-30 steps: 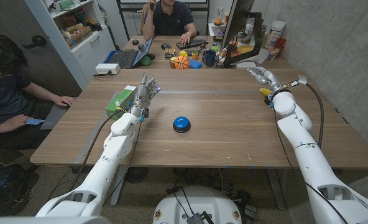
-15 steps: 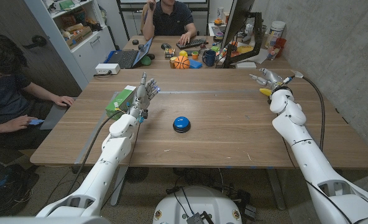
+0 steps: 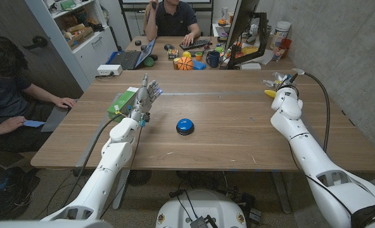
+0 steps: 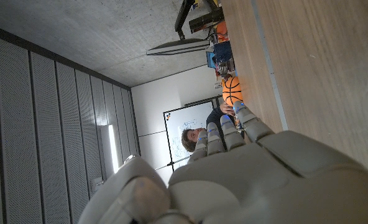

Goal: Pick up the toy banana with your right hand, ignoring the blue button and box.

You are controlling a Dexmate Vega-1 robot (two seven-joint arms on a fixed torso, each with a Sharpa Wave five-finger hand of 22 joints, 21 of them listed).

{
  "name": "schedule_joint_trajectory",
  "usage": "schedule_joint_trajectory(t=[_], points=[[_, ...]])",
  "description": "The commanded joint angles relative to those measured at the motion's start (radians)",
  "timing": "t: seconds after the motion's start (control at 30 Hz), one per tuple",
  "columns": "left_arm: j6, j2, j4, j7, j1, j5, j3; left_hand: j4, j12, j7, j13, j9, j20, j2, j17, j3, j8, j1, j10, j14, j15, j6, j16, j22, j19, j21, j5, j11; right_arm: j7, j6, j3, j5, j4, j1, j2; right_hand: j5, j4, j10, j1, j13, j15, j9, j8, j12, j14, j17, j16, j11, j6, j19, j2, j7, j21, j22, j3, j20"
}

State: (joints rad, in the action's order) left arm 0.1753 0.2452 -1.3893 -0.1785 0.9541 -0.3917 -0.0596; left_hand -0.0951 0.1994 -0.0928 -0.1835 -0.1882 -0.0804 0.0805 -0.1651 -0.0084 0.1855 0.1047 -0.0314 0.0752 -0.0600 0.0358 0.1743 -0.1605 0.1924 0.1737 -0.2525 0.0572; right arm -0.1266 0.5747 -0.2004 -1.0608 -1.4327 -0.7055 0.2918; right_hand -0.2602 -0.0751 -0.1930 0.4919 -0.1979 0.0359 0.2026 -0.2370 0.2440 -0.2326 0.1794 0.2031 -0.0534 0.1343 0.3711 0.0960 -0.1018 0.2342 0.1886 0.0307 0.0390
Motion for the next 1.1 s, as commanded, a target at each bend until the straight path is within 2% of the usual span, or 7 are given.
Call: schedule_joint_trajectory(t=[0.03,0.33,0.53,0.8,1.1], points=[[-0.008,0.005,-0.059,0.014,0.034,0.006,0.004,-0.003,0.005,-0.005,-0.005,-0.003,-0.001,0.0,-0.003,0.003,0.008,0.009,0.003,0.01,0.001,-0.001,0.006,-0.006,0.008,0.007,0.0,0.007,-0.083,0.191,-0.056,-0.161,0.11,0.074,-0.02,-0.01,-0.007,-0.005,0.007,-0.003,0.03,0.002,-0.002,0.0,-0.002,0.002,-0.002,0.011,0.013,0.014,0.002,-0.003,0.007,0.003,0.001,0.0],[-0.003,0.007,-0.076,0.012,0.04,0.007,0.006,-0.003,0.005,-0.004,-0.005,-0.003,-0.002,0.0,-0.003,0.003,0.008,0.009,0.002,0.011,0.001,0.0,0.006,-0.006,0.009,0.008,0.0,0.006,-0.125,0.243,-0.071,-0.211,0.189,0.119,-0.021,-0.011,-0.008,-0.011,0.012,-0.003,0.029,0.002,-0.006,0.001,-0.01,0.002,-0.001,0.012,0.027,0.024,0.003,-0.004,0.01,0.005,0.001,-0.001],[-0.005,0.007,-0.078,0.013,0.039,0.005,0.007,-0.002,0.005,-0.004,-0.005,-0.003,-0.002,0.0,-0.003,0.003,0.008,0.01,0.001,0.012,0.002,0.0,0.006,-0.006,0.009,0.008,0.0,0.007,-0.144,0.257,-0.067,-0.21,0.226,0.138,-0.028,-0.012,-0.009,-0.013,0.015,-0.004,0.03,0.003,-0.01,0.001,-0.013,0.002,0.0,0.011,0.04,0.026,0.005,-0.008,0.011,0.006,0.0,-0.002],[-0.003,0.006,-0.073,0.014,0.031,0.009,0.006,-0.002,0.005,-0.004,-0.005,-0.003,-0.002,0.0,-0.003,0.003,0.008,0.011,0.002,0.011,0.002,0.0,0.006,-0.006,0.009,0.008,0.0,0.006,-0.222,0.25,-0.058,-0.186,0.256,0.158,-0.022,-0.014,-0.013,-0.022,0.023,-0.004,0.032,0.005,-0.022,0.001,-0.01,0.003,-0.004,0.005,0.08,0.022,0.005,-0.023,0.008,0.007,-0.001,-0.003],[-0.001,0.004,-0.063,0.01,0.024,0.006,0.006,-0.002,0.005,-0.004,-0.005,-0.004,-0.002,0.0,-0.003,0.003,0.008,0.011,0.001,0.011,0.002,-0.001,0.006,-0.006,0.009,0.008,0.0,0.007,-0.217,0.245,-0.051,-0.161,0.293,0.167,-0.03,-0.015,-0.012,-0.024,0.024,-0.005,0.038,0.006,-0.025,0.0,-0.011,0.003,-0.004,0.001,0.095,0.02,0.004,-0.033,0.007,0.008,0.0,0.0]])
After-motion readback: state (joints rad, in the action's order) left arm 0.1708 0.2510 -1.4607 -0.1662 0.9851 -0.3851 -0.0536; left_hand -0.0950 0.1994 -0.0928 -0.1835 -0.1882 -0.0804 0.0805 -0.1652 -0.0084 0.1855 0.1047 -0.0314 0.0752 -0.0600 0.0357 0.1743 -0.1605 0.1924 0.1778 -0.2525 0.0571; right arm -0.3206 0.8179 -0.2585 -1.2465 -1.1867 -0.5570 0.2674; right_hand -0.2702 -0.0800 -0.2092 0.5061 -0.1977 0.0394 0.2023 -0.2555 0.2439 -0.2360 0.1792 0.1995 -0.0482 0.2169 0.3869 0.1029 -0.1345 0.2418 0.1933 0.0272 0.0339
